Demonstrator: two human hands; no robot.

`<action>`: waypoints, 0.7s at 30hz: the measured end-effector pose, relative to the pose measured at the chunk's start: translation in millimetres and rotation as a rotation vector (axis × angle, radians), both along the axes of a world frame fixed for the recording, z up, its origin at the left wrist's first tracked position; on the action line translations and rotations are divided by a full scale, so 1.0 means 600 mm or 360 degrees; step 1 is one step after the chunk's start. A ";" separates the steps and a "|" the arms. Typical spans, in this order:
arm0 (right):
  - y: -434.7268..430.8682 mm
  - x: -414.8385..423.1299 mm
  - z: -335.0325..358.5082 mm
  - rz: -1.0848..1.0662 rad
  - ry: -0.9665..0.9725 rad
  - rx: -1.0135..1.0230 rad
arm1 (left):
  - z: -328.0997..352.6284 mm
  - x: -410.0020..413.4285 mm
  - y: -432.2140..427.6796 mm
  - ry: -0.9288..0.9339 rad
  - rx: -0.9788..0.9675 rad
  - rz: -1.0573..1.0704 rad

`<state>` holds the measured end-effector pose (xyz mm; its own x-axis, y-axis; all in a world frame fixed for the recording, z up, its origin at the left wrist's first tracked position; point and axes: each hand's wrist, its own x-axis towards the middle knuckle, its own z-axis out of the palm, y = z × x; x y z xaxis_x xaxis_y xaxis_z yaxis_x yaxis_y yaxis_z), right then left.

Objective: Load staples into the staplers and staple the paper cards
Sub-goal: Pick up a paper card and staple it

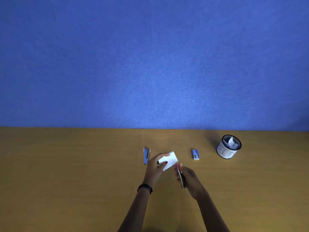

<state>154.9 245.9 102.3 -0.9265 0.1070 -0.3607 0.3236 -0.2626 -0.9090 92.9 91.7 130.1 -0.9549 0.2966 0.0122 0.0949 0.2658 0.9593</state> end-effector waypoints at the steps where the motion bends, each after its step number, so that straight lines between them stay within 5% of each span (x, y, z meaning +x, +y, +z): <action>1: -0.001 0.001 0.003 0.0011 0.0030 -0.0020 | 0.000 0.001 0.001 0.0004 0.0001 0.0002; 21: -0.015 -0.005 0.001 -0.0264 -0.0185 0.0271 | 0.002 0.004 -0.007 -0.0053 0.0078 0.0034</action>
<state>152.1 237.1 102.7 -0.8446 0.3223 -0.4275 0.3938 -0.1668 -0.9039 95.0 87.7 131.3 -0.9611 0.2760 -0.0059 0.0573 0.2203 0.9737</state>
